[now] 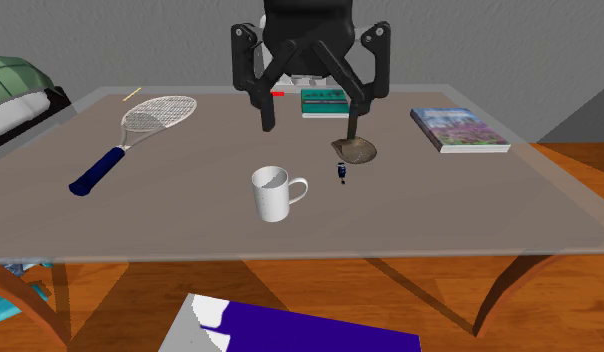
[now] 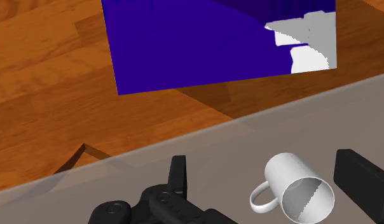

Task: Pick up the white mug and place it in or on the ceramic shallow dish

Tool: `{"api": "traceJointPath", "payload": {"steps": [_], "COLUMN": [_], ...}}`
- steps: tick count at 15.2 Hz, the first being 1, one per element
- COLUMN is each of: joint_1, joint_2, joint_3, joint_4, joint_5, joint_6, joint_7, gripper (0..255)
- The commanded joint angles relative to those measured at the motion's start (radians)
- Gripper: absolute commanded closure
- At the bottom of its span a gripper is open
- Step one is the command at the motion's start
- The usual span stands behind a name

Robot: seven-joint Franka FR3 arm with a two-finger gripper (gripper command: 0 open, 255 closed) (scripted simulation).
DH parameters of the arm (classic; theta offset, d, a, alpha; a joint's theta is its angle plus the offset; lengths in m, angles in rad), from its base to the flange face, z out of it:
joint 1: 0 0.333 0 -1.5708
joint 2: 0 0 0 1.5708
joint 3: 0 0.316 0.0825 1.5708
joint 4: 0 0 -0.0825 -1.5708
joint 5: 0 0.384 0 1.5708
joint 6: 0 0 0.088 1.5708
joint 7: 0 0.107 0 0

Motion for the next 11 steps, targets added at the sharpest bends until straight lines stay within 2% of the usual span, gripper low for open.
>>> {"api": "traceJointPath", "payload": {"steps": [1,11], "joint_1": [0.000,0.031], "joint_2": [0.000,0.154], "joint_3": [0.000,0.130], "joint_4": [0.000,-0.137], "joint_5": [0.000,0.095], "joint_6": [0.000,0.369], "joint_7": [0.000,0.176], "gripper": [0,0]}}
